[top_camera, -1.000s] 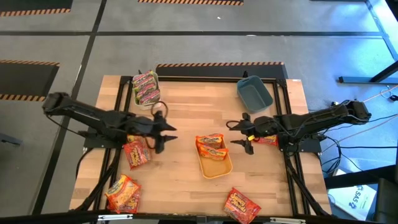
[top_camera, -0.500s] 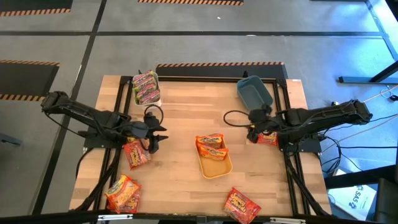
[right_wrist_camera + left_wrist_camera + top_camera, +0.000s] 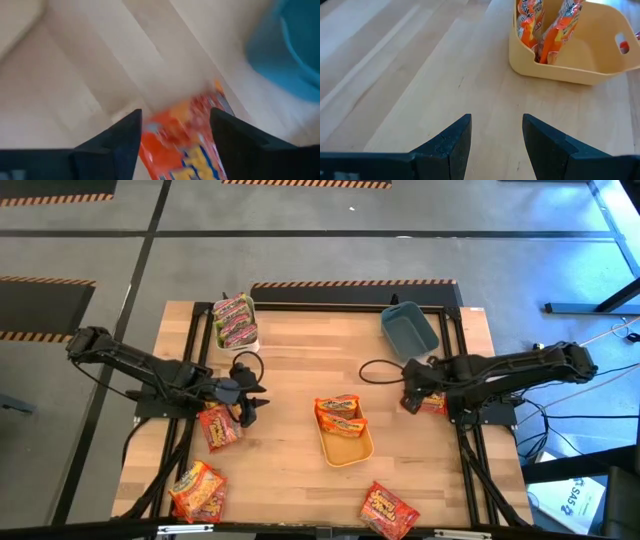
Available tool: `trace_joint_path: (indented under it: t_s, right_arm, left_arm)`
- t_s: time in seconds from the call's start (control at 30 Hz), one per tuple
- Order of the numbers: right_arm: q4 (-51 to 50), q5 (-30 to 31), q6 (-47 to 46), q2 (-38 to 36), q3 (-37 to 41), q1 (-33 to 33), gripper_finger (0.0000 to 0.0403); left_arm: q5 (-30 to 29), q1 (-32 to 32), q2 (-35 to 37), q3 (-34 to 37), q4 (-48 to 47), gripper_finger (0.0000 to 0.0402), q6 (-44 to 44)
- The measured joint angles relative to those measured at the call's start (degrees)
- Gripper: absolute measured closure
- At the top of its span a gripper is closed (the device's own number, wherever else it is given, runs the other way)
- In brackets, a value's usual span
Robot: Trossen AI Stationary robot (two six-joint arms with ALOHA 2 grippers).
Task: Sort Maruchan noodles
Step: Put the top orange noodle pack into the yellow bin
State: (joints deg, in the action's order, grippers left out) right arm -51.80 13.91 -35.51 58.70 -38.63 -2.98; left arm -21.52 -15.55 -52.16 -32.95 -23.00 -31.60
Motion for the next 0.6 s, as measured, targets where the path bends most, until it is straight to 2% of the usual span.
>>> trace_joint_path:
  t_s: [0.27, 0.47, 0.6]
  right_arm:
    - [14.69, -0.04, 10.51, 2.44, 0.00, 0.00, 0.0242]
    - [18.20, -0.03, 13.78, 5.90, 0.02, 0.02, 0.0259]
    - [18.80, -0.04, 14.89, 7.87, 0.02, 0.02, 0.0264]
  left_arm:
    - [3.43, -0.02, -1.34, 0.00, -3.20, 0.0232, -4.03]
    - [6.98, 1.04, -8.23, -0.30, -10.62, 0.0232, -9.43]
    - [8.46, 3.03, -12.36, -4.95, -19.53, 0.0232, -11.82]
